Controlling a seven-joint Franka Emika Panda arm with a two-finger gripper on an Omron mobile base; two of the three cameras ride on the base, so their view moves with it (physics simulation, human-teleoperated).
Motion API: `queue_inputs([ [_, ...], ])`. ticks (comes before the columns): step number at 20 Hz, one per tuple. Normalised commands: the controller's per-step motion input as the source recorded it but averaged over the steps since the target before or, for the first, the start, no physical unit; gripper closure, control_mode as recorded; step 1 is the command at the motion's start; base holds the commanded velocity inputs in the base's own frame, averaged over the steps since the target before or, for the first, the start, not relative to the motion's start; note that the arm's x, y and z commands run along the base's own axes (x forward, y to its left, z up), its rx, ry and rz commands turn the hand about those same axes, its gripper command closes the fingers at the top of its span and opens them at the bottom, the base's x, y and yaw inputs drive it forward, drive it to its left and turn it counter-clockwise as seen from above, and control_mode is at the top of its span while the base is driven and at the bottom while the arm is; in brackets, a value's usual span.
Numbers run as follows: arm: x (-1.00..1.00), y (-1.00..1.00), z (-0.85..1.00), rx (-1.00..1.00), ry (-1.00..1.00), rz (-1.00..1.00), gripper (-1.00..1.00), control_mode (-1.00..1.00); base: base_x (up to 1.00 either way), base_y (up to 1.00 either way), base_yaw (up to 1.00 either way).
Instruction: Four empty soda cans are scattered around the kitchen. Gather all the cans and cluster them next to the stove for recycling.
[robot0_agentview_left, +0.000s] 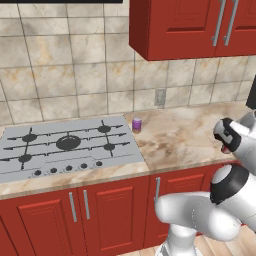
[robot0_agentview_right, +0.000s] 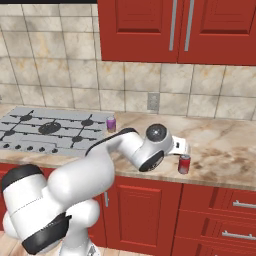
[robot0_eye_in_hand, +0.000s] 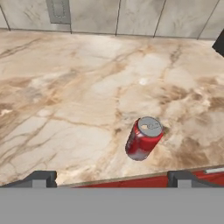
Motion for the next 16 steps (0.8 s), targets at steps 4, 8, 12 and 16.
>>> queue_inputs([
  [4, 0.0, -0.44, 0.0, 0.0, 0.03, 0.0, -1.0, -1.0, 0.0, 0.0, 0.0],
  [8, 0.05, -0.33, 0.0, 0.01, 0.05, 0.0, -1.0, -1.0, 0.0, 0.0, 0.0],
  [12, 0.08, -0.24, -0.05, 0.05, 0.08, 0.0, -1.0, -1.0, 0.0, 0.0, 0.0],
  [16, 0.05, -0.1, -0.08, 0.07, 0.07, 0.0, -1.0, -1.0, 0.0, 0.0, 0.0],
])
